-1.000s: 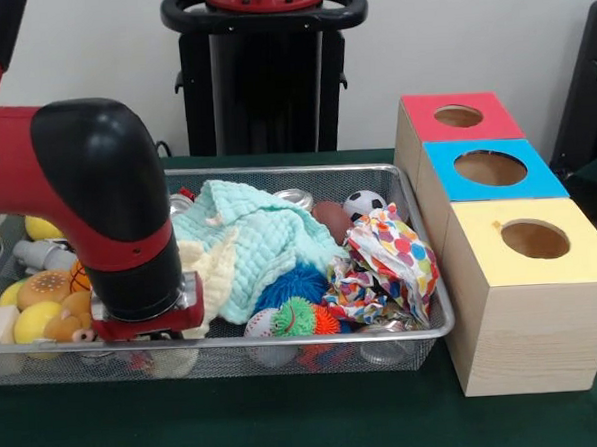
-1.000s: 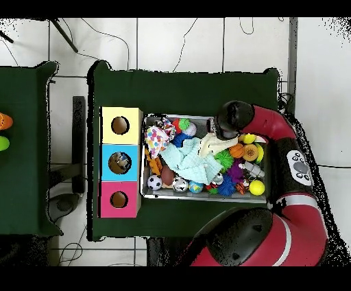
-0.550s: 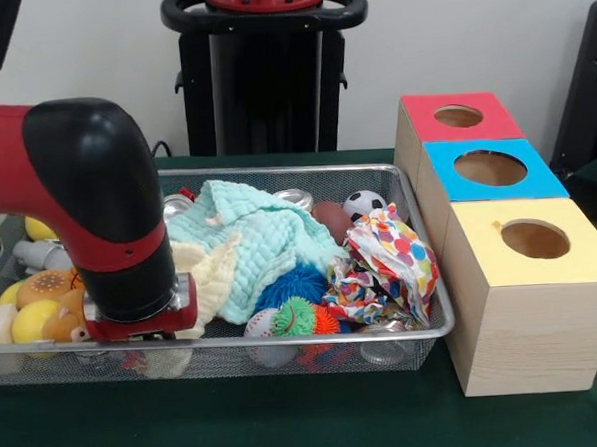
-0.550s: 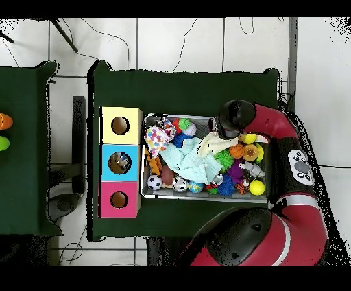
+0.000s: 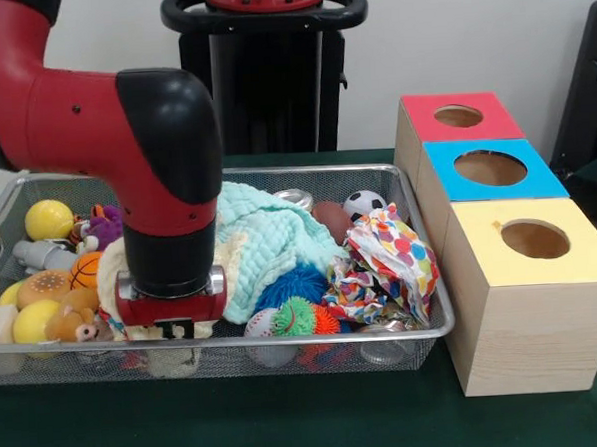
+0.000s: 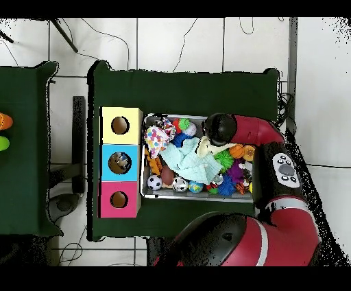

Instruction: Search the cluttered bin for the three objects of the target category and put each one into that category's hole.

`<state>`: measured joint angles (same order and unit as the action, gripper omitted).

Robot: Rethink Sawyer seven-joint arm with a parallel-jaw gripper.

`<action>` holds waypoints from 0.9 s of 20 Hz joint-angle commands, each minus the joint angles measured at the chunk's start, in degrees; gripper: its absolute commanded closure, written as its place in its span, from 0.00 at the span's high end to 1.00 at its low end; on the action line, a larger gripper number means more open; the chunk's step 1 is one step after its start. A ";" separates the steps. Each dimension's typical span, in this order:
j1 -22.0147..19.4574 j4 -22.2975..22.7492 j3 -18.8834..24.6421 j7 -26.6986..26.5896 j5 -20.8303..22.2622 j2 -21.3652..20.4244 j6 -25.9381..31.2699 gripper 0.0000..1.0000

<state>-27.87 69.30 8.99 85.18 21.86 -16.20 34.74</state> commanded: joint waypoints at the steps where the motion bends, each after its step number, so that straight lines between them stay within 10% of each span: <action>1: -1.35 11.61 -0.39 16.49 0.33 -2.26 -20.95 0.00; 8: -1.71 14.26 -3.61 15.27 2.24 0.72 -29.41 0.00; 18: -4.31 14.26 -2.05 9.12 0.07 0.92 -24.89 0.00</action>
<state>-29.03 81.42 6.00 87.67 21.89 -18.23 9.11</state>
